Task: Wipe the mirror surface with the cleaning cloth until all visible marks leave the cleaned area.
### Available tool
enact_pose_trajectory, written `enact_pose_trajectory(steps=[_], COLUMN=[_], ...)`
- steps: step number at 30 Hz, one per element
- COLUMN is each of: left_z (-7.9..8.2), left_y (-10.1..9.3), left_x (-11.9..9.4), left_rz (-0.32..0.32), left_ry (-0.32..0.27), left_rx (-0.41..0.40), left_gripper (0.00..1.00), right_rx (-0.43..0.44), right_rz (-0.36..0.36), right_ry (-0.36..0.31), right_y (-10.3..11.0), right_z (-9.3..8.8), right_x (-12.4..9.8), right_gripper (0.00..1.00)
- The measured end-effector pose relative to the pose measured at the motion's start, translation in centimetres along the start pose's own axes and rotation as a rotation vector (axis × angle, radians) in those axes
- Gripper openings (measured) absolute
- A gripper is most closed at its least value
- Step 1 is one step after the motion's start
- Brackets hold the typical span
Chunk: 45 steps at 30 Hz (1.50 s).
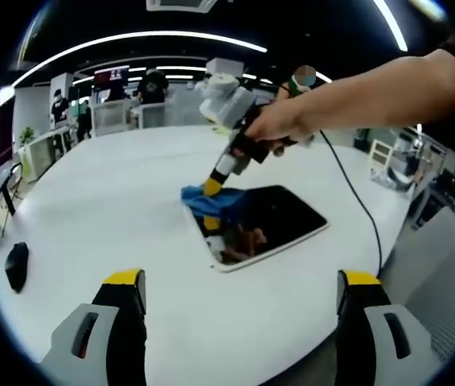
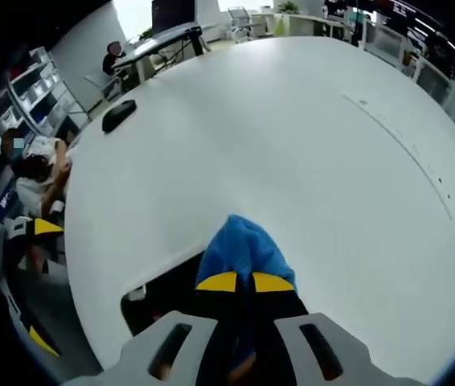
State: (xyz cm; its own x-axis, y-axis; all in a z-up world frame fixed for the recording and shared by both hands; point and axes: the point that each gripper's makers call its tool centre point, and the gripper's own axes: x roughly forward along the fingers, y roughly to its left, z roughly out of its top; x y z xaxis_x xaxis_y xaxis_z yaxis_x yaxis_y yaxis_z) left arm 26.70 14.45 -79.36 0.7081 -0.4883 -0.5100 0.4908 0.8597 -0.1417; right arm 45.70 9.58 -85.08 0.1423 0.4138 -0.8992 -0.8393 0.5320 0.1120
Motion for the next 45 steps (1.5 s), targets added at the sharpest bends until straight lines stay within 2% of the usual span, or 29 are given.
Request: enact_pose_trajectory(steps=[13,17,23,35,37,45], left_z=[-0.2,-0.3,-0.3,-0.5,-0.5,-0.4], left_y=[0.1,0.0,0.0,0.0,0.0,-0.1], left_x=[0.1,0.1,0.1,0.3,0.2,0.2], left_rz=[-0.003,-0.006,-0.004,-0.006,-0.006,-0.006], left_ry=[0.007,0.012,0.014,0.023,0.023,0.024], left_rx=[0.002,0.004,0.006,0.011,0.01,0.018], left_gripper=[0.99,0.99,0.99,0.99,0.99,0.99], right_rx=[-0.002,0.001,-0.024,-0.021,-0.019,-0.06], right_rz=[-0.018,-0.024,-0.031,-0.039,-0.043,-0.082], right_ry=[0.002,0.004,0.009,0.006,0.001,-0.027], right_y=[-1.6,-1.5,-1.7,-2.0,-1.4,-1.6], right_z=[-0.9,-1.5,-1.4,-1.4,-1.7,-1.5], right_x=[0.0,-0.6,-0.3,0.0,-0.4,-0.2], right_gripper=[0.0,0.0,0.0,0.0,0.0,0.0])
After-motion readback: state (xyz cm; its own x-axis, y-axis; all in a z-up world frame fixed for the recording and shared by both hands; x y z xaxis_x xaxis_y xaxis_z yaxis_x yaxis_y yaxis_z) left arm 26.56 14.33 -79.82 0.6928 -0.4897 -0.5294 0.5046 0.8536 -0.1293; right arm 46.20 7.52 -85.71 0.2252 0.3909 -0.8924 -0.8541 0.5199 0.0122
